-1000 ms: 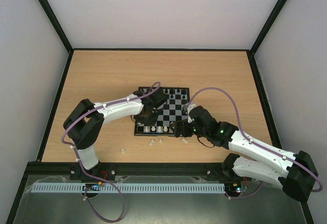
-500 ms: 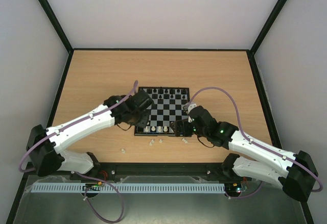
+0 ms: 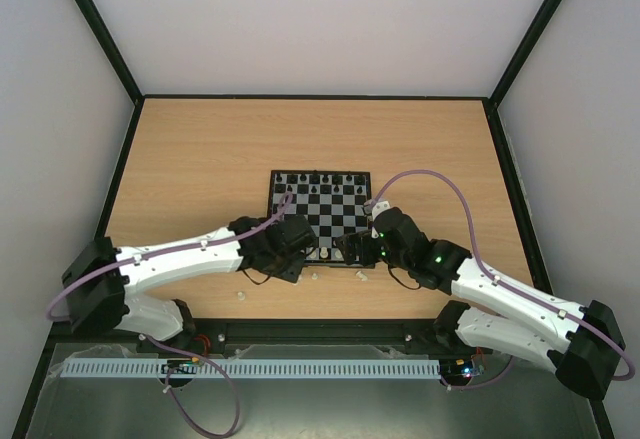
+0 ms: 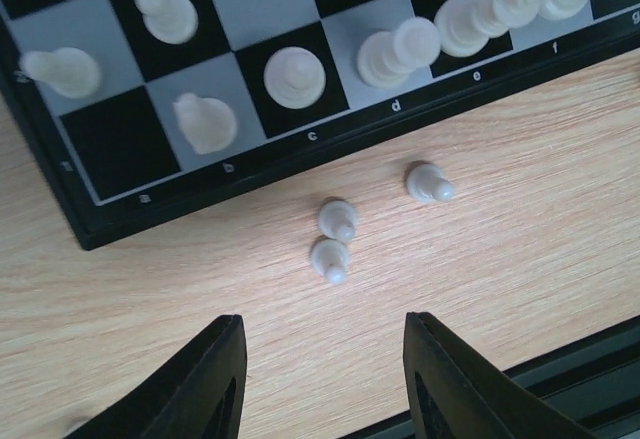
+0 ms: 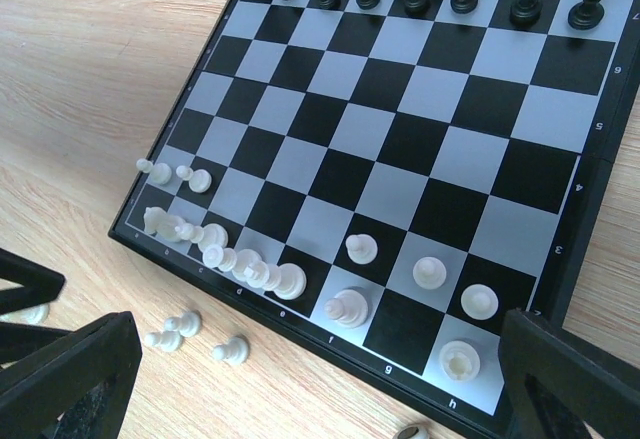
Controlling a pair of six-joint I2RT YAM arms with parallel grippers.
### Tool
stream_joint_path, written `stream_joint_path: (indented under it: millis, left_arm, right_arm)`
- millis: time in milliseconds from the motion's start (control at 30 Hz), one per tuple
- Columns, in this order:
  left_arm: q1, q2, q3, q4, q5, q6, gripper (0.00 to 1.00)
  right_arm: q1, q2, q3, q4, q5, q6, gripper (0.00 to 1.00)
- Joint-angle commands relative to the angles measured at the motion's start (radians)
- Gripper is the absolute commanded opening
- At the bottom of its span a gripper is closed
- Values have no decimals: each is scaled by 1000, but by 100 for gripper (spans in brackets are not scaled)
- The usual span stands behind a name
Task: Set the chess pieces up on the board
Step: Pick up the chess piece at the center of the board.
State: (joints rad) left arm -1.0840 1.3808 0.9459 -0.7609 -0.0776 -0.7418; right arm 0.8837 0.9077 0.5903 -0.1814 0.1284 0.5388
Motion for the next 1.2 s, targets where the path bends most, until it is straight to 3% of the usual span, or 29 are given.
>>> stream_joint_path:
  millis: [0, 500, 800, 1000, 1167]
  left_arm:
    - [-43, 64, 3, 33, -12, -55, 46]
    - [-73, 194, 17, 51, -39, -49, 34]
    - [-71, 247, 24, 68, -49, -33, 32]
    - [-68, 273, 37, 71, -48, -21, 21]
    - [-61, 283, 31, 77, -45, -15, 18]
  right_arm:
    - [2, -14, -3, -17, 19, 4, 99]
    - [2, -59, -6, -24, 56, 14, 98]
    - [2, -148, -22, -32, 132, 34, 98]
    - [3, -139, -21, -33, 129, 35, 99]
    - [3, -140, -23, -30, 125, 33, 99]
